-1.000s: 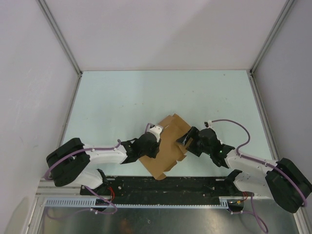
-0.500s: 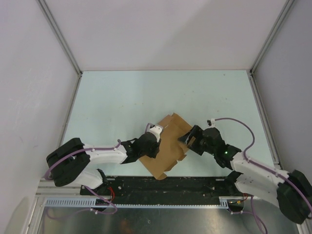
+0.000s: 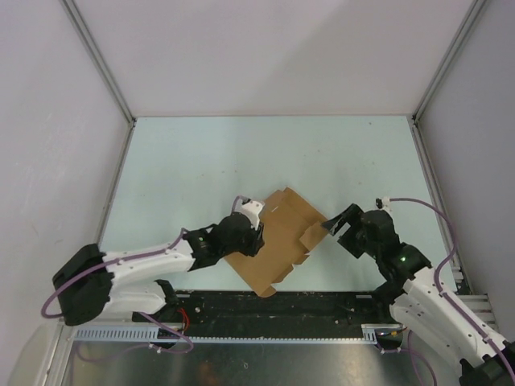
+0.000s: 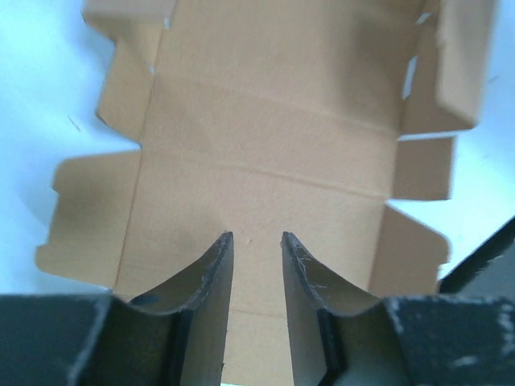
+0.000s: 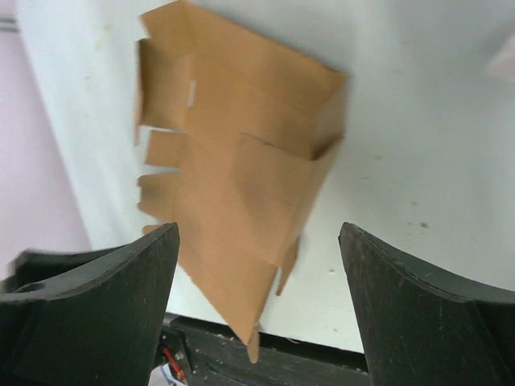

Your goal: Fold the paper box

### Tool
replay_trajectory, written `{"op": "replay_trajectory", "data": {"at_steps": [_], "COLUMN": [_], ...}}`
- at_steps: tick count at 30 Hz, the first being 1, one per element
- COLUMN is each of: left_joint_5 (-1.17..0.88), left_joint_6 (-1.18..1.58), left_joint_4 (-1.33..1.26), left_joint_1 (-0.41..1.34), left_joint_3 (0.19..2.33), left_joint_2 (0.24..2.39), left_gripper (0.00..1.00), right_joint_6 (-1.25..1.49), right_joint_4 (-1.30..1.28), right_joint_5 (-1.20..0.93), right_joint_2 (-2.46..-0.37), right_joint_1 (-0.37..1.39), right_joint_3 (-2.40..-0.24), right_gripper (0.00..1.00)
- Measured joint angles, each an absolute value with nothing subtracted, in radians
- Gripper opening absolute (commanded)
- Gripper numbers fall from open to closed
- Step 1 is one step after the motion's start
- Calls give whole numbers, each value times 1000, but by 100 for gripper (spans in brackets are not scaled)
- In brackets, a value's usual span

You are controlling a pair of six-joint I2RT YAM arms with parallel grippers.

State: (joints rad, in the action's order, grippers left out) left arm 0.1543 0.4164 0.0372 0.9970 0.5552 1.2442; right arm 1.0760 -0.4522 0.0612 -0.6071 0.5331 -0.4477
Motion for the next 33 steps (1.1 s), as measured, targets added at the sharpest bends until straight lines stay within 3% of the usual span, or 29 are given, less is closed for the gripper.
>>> {"op": "replay_trajectory", "data": {"at_steps": [7,11,16,26,33], "left_joint_5": [195,180,179,105,36], "left_joint_6": [395,384,364,357,358], "left_joint_4": [135,147,159,161,134], "left_joint_1": [982,876,702,590,585], "left_joint_3": [678,752,862,1025,1031], "left_joint_2": [1033,1011,1137,1464,1507], "left_gripper": [61,61,61,56,56], "right_joint_6": [1067,1064,1064,1060,1053], "right_joint_4": [-577,-574,-559,-501,-450], "right_joint_5": [73,62,53,27,9], "right_joint_2": [-668,-726,-766,-874,-936], "right_joint_1": [502,502,500,460,451], "right_joint_3": [-500,-514,-514,-515,-515], "right_gripper": [88,88,88,89,89]}}
